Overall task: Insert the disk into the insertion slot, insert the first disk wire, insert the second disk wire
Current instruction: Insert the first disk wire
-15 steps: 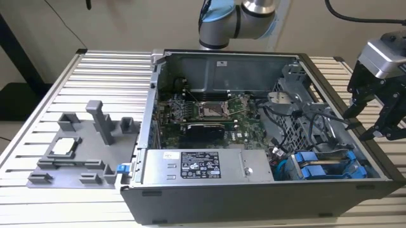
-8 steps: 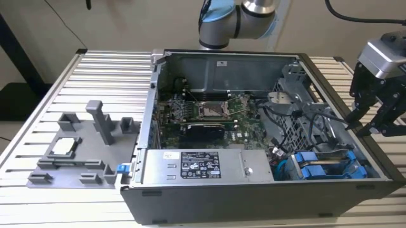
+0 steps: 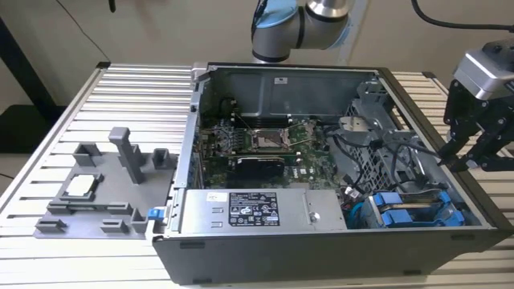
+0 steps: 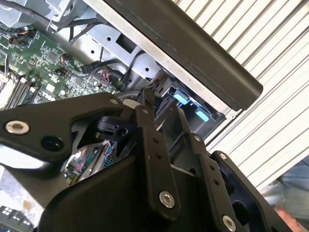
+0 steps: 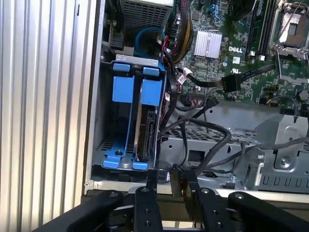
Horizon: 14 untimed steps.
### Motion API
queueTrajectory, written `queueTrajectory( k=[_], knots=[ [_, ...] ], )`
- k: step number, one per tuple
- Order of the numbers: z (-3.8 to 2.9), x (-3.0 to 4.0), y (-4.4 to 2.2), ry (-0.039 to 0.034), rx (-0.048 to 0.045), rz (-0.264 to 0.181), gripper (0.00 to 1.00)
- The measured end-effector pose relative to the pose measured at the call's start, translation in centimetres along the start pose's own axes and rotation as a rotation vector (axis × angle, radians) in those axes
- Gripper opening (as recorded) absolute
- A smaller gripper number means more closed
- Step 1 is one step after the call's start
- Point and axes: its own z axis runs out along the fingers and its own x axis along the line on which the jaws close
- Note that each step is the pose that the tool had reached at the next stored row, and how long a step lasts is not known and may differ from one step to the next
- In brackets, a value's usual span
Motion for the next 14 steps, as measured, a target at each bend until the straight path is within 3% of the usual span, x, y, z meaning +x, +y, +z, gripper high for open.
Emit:
queueTrajectory(
  k=[4, 14],
  knots=[
    [0.00, 0.01, 0.00, 0.0000, 0.0000, 0.000, 0.19],
    [0.04, -0.23, 0.01, 0.0016, -0.0002, 0.000, 0.19]
  ],
)
